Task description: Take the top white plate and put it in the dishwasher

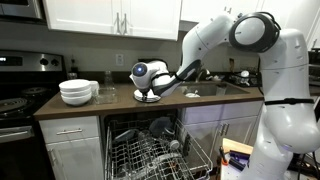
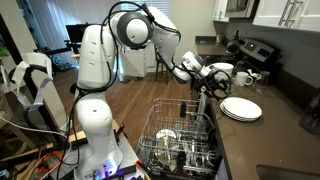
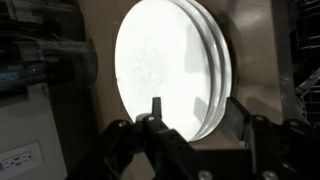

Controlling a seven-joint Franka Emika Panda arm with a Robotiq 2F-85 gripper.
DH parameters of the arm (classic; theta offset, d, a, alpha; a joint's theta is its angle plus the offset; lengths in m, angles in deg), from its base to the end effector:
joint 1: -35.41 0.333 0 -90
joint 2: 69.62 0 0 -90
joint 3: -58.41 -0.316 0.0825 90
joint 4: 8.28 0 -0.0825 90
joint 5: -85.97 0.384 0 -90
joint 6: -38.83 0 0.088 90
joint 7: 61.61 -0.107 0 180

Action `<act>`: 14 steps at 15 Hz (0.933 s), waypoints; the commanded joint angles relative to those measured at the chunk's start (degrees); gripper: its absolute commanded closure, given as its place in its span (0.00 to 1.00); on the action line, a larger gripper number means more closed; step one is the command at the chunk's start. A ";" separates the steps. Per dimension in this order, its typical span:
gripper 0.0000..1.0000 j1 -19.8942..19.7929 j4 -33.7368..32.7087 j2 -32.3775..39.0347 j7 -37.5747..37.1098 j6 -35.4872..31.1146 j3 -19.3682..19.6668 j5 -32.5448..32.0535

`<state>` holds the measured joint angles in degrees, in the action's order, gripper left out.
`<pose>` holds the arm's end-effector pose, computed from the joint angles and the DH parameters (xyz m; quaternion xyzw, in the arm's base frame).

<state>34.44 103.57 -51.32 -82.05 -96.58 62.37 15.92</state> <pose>0.6239 -0.0634 0.3311 0.8789 0.2034 0.0921 0.4216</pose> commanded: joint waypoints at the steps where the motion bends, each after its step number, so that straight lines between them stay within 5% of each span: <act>1: 0.33 -1.11 0.53 -0.34 2.20 -1.40 -0.24 1.14; 2: 0.32 -1.19 0.53 -0.33 2.20 -1.40 -0.24 1.14; 3: 0.51 -1.27 0.53 -0.33 2.22 -1.45 -0.23 1.13; 8: 0.64 -1.30 0.53 -0.32 2.22 -1.43 -0.25 1.15; 11: 0.36 -1.40 0.57 -0.30 2.30 -1.82 -0.29 1.26; 14: 0.31 -1.75 0.58 -0.27 2.53 -3.25 -0.30 1.54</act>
<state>33.97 103.67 -51.23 -82.05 -97.15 62.40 15.94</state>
